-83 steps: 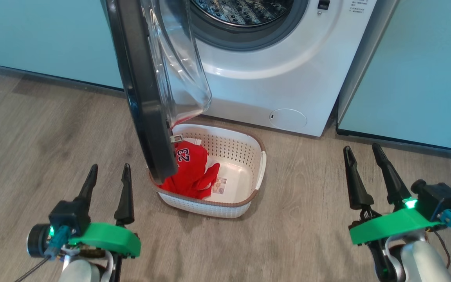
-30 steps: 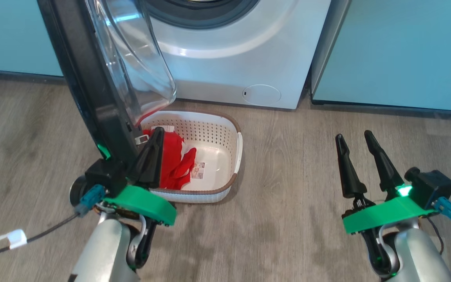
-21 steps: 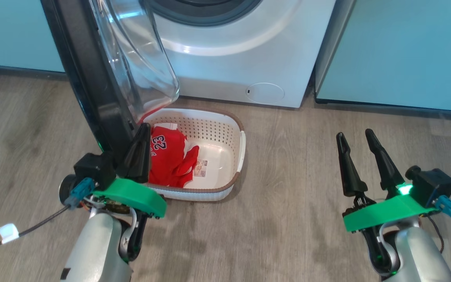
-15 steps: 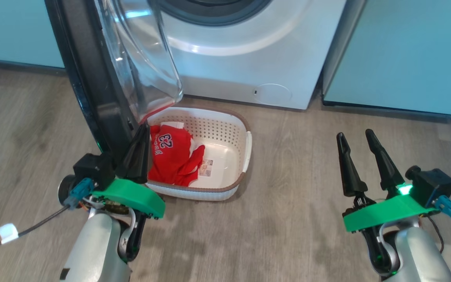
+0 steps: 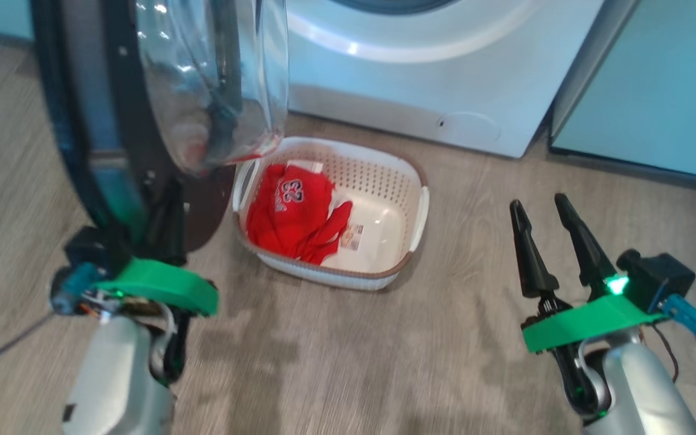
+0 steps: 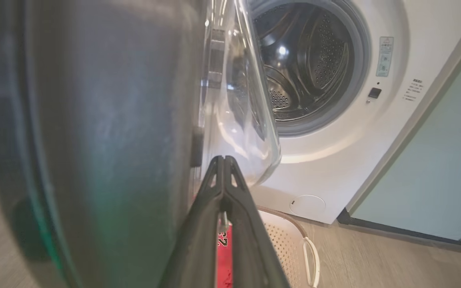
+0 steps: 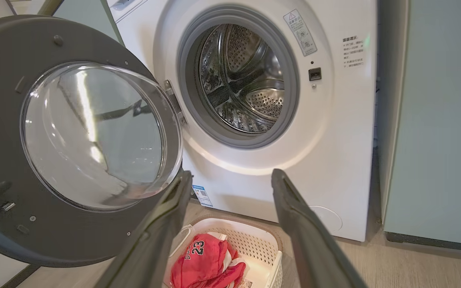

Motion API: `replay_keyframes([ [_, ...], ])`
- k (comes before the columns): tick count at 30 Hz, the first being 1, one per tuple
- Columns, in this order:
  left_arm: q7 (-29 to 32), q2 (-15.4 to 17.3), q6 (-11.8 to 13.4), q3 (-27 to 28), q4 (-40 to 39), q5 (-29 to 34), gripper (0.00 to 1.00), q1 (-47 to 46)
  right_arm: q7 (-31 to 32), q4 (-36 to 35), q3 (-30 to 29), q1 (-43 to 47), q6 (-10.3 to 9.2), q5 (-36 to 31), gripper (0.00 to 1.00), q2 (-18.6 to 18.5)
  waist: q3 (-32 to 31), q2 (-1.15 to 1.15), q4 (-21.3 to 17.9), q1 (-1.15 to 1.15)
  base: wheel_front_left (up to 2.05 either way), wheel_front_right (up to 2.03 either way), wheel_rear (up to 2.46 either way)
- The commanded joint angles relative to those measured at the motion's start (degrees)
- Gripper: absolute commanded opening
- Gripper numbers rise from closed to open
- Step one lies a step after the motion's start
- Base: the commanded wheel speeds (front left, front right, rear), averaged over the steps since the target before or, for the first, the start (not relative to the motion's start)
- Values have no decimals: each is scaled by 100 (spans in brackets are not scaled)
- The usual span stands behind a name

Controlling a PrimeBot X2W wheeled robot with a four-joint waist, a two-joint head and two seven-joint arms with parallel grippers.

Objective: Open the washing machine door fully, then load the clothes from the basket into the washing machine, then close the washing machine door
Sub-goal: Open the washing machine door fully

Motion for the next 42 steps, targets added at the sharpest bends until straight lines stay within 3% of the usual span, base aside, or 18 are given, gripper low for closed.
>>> replay_keyframes([
  [1, -28, 87, -33, 409, -144, 8, 0, -373, -37, -167, 169, -302, 0, -81, 100, 26, 185, 0, 136, 0, 0, 0, 0],
  [11, -28, 123, -287, 1600, 83, 244, 0, -918, -37, -124, 243, -589, 0, -306, 100, 26, 771, 0, 361, 0, 0, 0, 0],
  [22, -28, 386, -440, 2713, 369, 478, 0, -1395, -37, -79, 288, -821, 0, -442, 100, -7, 1155, 0, 430, 0, 0, 0, 0],
  [34, -28, 702, -543, 3412, 660, 575, 0, -1899, -37, -106, 325, -938, 0, -488, 100, -154, 1468, 0, 418, 0, 0, 0, 0],
  [42, -28, 777, -570, 3547, 750, 735, 0, -2030, -37, -108, 300, -958, 0, -455, 100, -170, 1567, 0, 396, 0, 0, 0, 0],
])
